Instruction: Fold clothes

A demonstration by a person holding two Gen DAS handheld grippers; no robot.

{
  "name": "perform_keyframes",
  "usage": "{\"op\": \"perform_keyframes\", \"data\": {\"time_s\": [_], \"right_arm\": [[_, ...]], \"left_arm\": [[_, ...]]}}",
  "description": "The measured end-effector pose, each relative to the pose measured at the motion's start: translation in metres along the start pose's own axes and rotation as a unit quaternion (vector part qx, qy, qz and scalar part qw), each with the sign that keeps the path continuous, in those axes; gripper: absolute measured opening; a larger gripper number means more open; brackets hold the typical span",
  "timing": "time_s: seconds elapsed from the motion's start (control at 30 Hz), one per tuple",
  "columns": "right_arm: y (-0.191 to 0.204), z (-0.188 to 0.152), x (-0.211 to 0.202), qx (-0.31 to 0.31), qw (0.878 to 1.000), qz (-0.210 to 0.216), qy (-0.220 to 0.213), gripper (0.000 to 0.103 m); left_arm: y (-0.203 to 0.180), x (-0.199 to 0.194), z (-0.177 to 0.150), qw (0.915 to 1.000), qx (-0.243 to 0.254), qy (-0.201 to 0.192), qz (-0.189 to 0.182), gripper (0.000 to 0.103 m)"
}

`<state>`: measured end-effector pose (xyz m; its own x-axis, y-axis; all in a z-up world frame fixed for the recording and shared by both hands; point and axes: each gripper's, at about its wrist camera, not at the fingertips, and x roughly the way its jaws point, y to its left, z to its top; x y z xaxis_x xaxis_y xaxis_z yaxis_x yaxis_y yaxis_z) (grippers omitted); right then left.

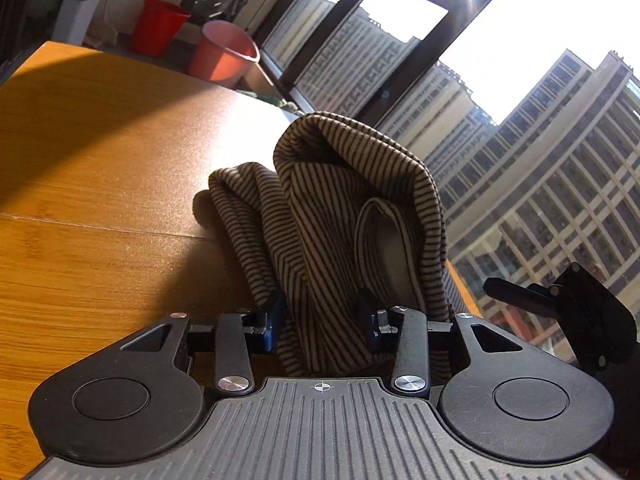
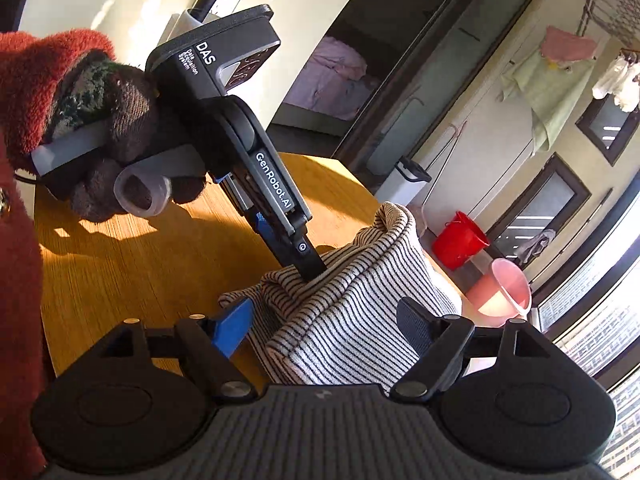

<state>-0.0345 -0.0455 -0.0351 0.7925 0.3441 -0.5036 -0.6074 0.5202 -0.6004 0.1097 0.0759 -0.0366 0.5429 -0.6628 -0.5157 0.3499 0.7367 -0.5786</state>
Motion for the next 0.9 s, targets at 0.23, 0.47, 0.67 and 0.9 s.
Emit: {"op": "perform_keyframes", "data": {"time_s": [0.23,0.47,0.67,0.9], "right_arm": [[-0.052,0.015,0.002,0.159,0.986,0.004,-0.045,0.012],[-0.106,0.004,0.01,0.357,0.918,0.159,-0.064,0.011],[-0.112,-0.037,0.032,0.425,0.879,0.211,-0.035,0.011],[-0.065,-0.017,0.039,0.268,0.953,0.143,-0.016,0.014]], "left_arm": [[0.003,0.003,-0.001,1.0,0.0,0.005,-0.006,0.041],[0.006,0.011,-0.004,0.9996,-0.016,0.009,-0.021,0.04],[0.017,0.01,-0.007,0.999,-0.022,0.009,-0.039,0.039],[0.026,-0.032,0.018,0.999,-0.008,-0.044,0.0,0.045]]}}
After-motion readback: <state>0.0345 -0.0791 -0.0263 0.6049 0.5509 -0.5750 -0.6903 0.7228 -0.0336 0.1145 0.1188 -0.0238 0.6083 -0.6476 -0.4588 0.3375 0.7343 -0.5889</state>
